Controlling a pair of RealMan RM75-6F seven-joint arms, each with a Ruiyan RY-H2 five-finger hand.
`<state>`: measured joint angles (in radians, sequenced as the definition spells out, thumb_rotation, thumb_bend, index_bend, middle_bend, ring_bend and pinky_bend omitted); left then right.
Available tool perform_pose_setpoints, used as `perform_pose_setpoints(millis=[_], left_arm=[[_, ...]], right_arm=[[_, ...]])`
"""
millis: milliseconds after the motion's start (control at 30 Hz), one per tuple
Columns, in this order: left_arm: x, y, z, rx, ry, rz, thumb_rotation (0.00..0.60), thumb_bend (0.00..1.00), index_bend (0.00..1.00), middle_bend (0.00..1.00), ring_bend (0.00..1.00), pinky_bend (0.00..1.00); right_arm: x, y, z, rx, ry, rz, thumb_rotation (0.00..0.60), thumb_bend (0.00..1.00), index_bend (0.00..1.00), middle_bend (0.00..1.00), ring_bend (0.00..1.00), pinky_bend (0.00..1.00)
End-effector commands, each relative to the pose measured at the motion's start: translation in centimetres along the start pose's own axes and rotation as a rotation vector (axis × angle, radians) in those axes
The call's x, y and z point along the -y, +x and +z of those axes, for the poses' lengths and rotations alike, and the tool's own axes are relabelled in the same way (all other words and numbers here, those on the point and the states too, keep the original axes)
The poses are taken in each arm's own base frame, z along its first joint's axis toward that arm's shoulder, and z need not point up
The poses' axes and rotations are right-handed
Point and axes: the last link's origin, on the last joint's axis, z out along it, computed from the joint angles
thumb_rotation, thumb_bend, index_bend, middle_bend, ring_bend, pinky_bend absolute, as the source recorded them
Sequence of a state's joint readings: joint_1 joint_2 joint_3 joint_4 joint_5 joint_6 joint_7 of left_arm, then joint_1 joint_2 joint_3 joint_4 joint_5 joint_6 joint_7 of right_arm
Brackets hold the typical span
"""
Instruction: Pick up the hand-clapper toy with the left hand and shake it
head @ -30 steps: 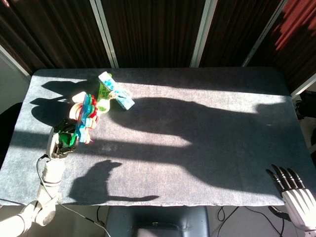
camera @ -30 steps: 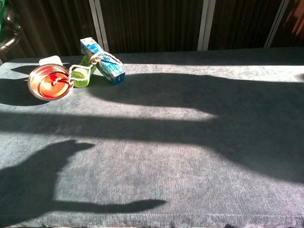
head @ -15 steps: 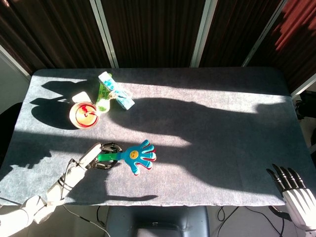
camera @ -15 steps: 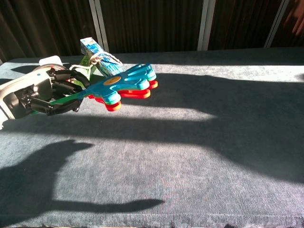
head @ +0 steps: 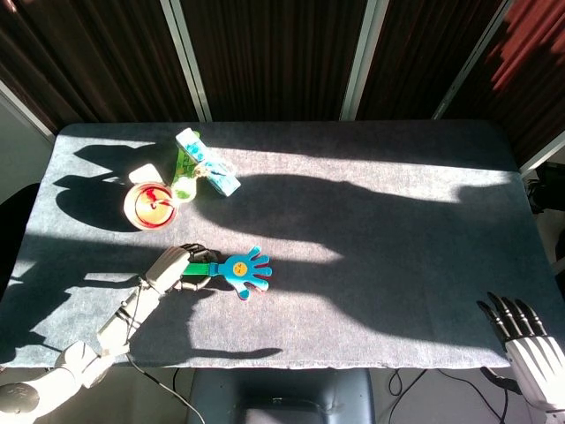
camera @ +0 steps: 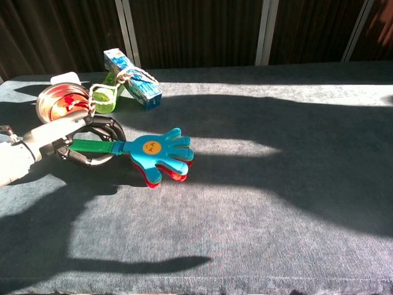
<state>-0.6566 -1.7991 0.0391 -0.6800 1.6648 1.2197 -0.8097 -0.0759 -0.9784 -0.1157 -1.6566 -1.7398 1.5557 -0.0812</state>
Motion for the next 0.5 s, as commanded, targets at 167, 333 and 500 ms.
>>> perform_pose_setpoints(millis=[167,333,500], left_arm=[[0.7,-0.8,-0.3,0.057,-0.002,0.174,0.600,0.44,0.00,0.03,0.00,0.01],[0.6,0.4,-1.1,0.016,-0.001,0.220,0.600,0.41,0.00,0.00,0.00,0.00],[-0.4,2.8,-3.0,-0.042,0.003,0.252,0.600,0.41,0.00,0.00,0.00,0.00]], right_arm=[[0.0,0.0,-0.1,-0.002,0.001,0.000,0.600,0.19,0.00,0.00,0.00,0.00],[0.0,0.0,0.0,-0.002,0.000,-0.002,0.600,0.19,0.00,0.00,0.00,0.00],[0.1,0.0,0.0,-0.001,0.002,-0.002,0.600,0.20,0.00,0.00,0.00,0.00]])
